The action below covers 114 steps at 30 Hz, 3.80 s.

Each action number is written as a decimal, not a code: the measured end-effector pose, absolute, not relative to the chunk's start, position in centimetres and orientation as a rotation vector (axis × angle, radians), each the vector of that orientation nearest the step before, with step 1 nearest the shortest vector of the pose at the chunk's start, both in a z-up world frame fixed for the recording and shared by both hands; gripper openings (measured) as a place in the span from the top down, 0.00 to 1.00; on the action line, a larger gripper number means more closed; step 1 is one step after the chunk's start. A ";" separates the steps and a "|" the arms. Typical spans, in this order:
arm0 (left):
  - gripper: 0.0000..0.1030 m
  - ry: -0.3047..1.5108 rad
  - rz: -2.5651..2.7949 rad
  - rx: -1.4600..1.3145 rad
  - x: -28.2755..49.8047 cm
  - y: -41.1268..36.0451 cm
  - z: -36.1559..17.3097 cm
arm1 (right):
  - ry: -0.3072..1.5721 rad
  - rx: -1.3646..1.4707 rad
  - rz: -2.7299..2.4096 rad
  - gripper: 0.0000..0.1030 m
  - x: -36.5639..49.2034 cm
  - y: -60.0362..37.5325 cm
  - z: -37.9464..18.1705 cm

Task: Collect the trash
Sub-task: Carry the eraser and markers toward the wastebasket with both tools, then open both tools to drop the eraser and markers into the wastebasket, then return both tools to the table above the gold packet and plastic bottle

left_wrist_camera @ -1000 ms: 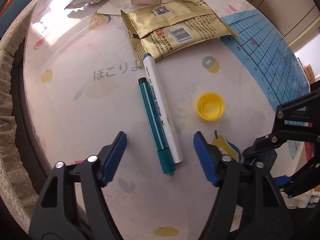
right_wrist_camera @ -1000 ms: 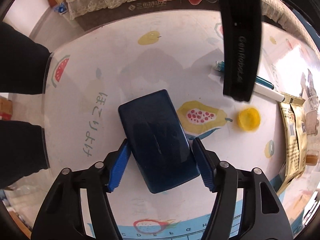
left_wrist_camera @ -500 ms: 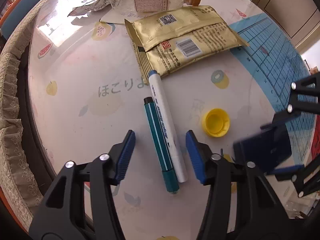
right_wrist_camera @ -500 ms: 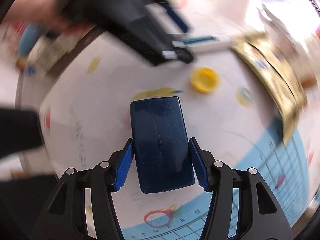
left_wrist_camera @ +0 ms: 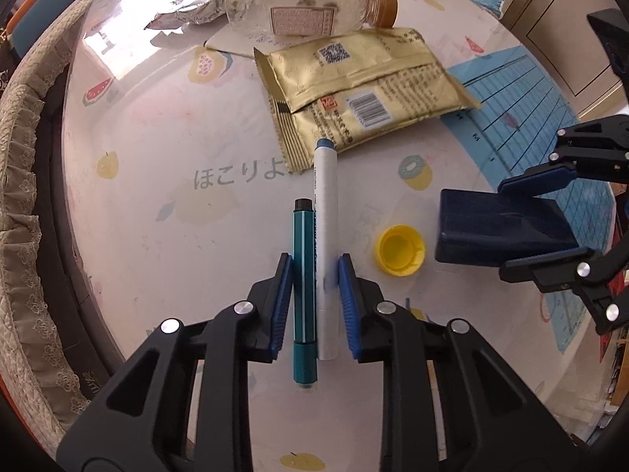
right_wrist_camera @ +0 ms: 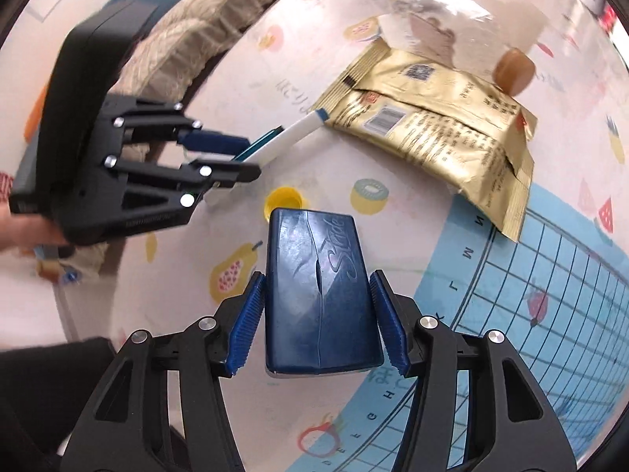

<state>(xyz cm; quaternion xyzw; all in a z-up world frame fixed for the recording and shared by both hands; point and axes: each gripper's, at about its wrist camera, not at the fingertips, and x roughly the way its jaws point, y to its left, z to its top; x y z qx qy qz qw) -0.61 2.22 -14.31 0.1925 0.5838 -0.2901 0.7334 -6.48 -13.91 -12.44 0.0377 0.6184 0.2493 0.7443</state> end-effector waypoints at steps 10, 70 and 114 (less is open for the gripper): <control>0.79 1.255 -0.613 0.312 0.7 4.2 -9.3 | 1.321 0.365 0.508 0.47 -3.4 -17.2 -9.9; 0.64 1.367 -0.358 0.171 27.7 35.0 -19.0 | 1.258 0.509 0.284 0.36 28.1 18.8 -14.8; 0.17 1.234 -0.691 0.281 10.6 0.0 -8.2 | 1.114 0.693 -0.044 0.25 2.1 -22.2 -10.2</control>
